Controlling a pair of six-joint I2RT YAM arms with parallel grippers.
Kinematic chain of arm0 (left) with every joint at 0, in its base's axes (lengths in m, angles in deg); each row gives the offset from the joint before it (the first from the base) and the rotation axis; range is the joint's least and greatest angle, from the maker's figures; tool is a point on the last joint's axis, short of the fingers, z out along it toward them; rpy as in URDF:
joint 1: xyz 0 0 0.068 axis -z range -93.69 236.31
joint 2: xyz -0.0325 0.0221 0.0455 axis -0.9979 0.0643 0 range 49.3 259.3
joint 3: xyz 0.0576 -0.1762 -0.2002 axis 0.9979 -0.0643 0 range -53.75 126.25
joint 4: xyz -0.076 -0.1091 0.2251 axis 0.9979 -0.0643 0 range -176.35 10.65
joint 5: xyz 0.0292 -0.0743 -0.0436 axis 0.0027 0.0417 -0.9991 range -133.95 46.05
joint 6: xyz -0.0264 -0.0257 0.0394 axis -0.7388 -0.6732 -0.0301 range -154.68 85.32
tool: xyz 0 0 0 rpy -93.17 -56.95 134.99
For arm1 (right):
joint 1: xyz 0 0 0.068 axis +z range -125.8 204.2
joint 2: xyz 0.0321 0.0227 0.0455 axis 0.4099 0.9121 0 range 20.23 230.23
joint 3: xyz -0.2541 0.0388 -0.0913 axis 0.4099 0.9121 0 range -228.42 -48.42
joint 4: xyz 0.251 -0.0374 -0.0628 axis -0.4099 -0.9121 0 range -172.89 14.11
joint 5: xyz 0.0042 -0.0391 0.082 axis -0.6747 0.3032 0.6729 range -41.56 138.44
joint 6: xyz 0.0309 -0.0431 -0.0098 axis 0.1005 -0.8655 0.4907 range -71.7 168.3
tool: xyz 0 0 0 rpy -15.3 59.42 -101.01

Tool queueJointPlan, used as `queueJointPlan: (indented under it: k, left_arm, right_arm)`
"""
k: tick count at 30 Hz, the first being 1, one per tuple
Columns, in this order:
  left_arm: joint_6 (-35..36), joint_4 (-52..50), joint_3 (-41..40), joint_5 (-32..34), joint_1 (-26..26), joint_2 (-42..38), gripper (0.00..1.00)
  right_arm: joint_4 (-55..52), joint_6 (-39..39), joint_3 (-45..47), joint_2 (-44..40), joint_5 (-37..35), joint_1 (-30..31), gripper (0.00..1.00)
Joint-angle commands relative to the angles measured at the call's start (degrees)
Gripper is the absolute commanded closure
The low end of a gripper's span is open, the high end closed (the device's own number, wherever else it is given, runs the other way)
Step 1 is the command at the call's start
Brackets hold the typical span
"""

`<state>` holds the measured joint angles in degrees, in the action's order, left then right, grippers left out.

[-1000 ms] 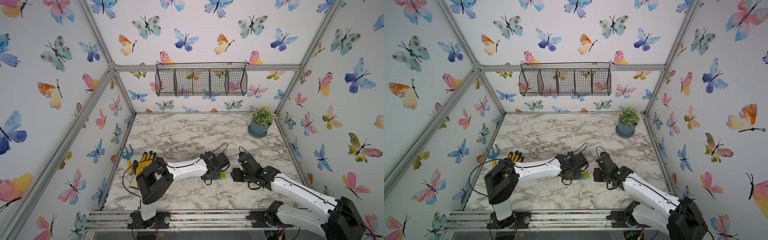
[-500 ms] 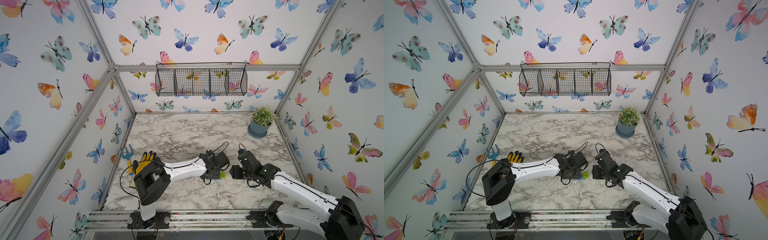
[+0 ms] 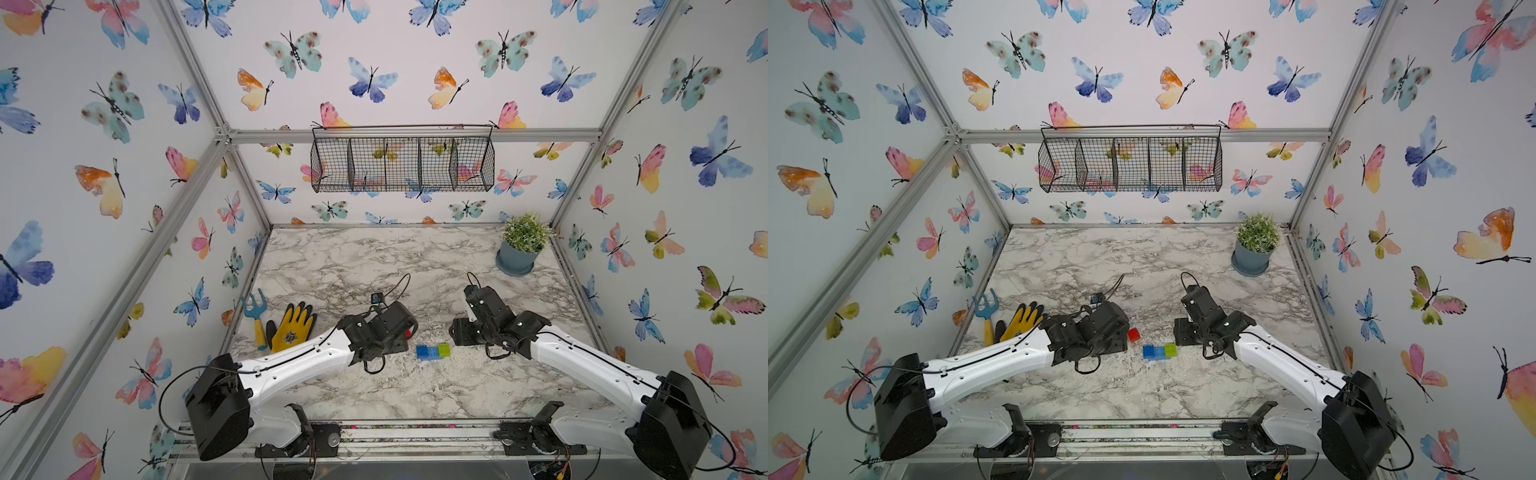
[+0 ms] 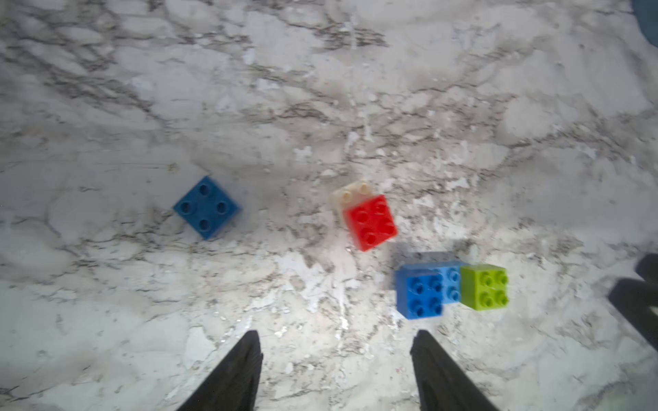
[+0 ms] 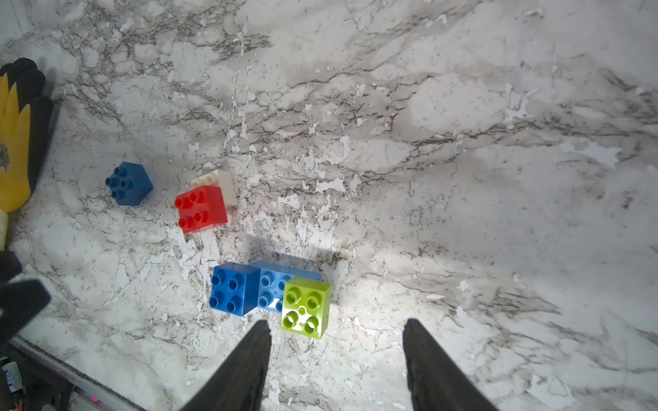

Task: Assemble the letter y with lego
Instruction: Move the lego brick at the center of the board.

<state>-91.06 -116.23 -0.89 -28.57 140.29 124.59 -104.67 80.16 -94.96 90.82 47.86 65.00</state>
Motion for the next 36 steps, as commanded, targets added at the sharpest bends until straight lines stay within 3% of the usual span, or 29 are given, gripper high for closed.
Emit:
queueJointPlan:
  k: [1,7,22,26,33,36]
  left_arm:
    - [-0.8,1.2,-7.4,-0.1,-7.3,-4.7,0.27]
    - [-0.1,8.4,-13.8,-3.4,-15.9,-4.8,0.26]
    - [0.1,13.1,-7.5,-5.1,-17.4,10.8,0.27]
    - [0.4,13.2,-6.0,-4.5,-17.4,13.6,0.33]
    - [1.6,13.2,-4.4,-4.7,-17.5,17.3,0.56]
    - [1.8,13.1,-4.3,-5.2,-17.4,18.2,0.6]
  right_arm:
    - [0.9,0.0,-0.6,0.7,2.7,-0.3,0.37]
    - [1.8,1.3,0.5,-0.2,3.8,-0.2,0.37]
    - [1.0,2.0,2.5,-2.6,1.4,-0.2,0.37]
    - [1.0,2.0,2.9,-2.6,1.2,-0.2,0.37]
    - [1.2,1.7,2.9,-2.6,0.6,-0.2,0.37]
    - [1.4,1.6,2.9,-2.5,0.6,-0.2,0.37]
